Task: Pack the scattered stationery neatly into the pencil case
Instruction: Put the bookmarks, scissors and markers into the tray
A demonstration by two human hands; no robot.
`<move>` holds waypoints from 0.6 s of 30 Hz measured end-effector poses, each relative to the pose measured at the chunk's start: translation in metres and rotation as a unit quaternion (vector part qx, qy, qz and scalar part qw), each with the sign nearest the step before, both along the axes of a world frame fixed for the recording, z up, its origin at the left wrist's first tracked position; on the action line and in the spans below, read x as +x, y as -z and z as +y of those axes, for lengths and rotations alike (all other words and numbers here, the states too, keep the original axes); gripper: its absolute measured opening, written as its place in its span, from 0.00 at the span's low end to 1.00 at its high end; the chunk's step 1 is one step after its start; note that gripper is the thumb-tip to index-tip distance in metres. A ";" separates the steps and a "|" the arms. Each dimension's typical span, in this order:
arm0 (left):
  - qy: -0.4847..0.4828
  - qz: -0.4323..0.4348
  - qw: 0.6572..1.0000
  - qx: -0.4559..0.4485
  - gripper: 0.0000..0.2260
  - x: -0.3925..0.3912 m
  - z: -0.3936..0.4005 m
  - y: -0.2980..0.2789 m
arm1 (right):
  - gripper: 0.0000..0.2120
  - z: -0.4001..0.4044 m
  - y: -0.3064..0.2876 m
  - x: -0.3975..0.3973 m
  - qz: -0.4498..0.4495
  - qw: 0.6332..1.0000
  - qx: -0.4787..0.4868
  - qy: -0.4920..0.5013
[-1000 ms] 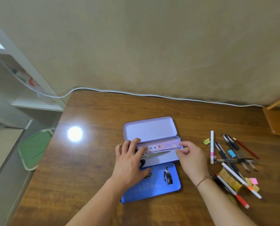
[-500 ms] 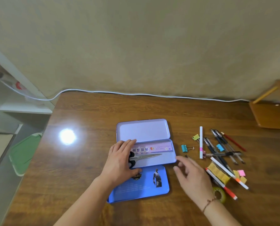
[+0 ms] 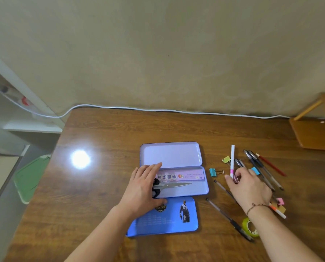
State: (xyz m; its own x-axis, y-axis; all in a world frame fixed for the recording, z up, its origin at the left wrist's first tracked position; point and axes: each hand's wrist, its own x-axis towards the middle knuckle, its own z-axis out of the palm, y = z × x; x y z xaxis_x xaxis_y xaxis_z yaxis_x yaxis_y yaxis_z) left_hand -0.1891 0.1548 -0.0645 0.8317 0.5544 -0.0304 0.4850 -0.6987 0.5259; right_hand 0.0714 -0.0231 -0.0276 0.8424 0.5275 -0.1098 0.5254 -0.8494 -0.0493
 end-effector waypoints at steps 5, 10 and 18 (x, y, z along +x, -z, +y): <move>-0.080 -0.109 0.986 -0.093 0.38 -0.008 0.000 -0.003 | 0.14 -0.001 0.004 0.004 0.033 0.998 0.041 0.047; -0.265 -0.158 0.947 -0.092 0.18 -0.011 0.008 -0.003 | 0.08 0.003 -0.009 -0.008 0.027 0.971 0.230 -0.061; -0.296 -0.203 0.908 -0.215 0.09 0.002 0.008 -0.014 | 0.15 0.044 0.024 -0.035 -0.118 0.887 0.121 -0.429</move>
State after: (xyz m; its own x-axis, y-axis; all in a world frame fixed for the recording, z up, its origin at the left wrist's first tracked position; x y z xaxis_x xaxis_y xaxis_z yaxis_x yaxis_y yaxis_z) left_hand -0.1875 0.1633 -0.0509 0.3834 0.9172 -0.1084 0.4142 -0.0659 0.9078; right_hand 0.0369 0.0214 -0.0514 0.1038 0.9698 0.2206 0.9935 -0.1114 0.0222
